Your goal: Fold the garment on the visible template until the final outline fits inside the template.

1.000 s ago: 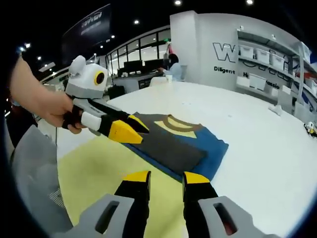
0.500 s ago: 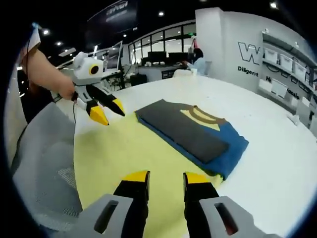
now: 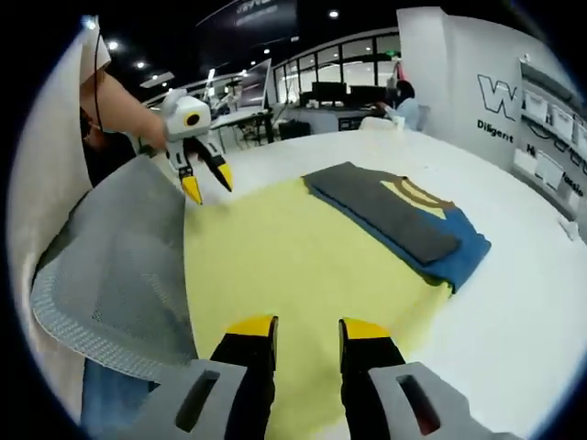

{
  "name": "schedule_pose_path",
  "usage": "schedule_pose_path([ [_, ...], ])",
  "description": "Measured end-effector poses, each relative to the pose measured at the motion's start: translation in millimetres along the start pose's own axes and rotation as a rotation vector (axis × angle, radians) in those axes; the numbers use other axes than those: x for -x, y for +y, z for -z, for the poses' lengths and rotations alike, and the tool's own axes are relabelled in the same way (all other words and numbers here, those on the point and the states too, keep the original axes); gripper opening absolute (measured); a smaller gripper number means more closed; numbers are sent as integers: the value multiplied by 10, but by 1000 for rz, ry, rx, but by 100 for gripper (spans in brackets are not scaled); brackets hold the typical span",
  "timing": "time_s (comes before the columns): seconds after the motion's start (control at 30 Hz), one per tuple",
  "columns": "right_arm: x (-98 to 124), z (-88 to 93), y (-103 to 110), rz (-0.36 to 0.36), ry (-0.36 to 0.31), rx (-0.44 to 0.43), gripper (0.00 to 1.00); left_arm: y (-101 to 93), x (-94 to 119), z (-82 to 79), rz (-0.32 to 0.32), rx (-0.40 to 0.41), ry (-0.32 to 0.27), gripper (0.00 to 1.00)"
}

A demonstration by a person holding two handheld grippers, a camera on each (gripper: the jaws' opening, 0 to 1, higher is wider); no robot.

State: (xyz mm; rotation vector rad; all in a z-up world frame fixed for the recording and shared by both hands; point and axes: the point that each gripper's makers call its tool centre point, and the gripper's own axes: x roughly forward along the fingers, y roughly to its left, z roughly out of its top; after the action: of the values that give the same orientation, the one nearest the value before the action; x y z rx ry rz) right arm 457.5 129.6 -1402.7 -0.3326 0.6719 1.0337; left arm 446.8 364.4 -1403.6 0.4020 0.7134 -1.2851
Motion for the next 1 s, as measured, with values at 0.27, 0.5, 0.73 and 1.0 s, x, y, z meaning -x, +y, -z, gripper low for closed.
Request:
schedule_pose_path([
  [0.27,81,321,346,-95,85,80,17,-195,59,309,60,-151,117,28],
  [0.5,151,509,437,-98,129,128,15,-333,103,536,98,-252,192,27],
  [0.73,219,631,476,-84,153,148,12,-293,126,676,74,-304,241,22],
  [1.0,283,748,508,-83,185,192,10,-221,115,691,48,-300,248,16],
])
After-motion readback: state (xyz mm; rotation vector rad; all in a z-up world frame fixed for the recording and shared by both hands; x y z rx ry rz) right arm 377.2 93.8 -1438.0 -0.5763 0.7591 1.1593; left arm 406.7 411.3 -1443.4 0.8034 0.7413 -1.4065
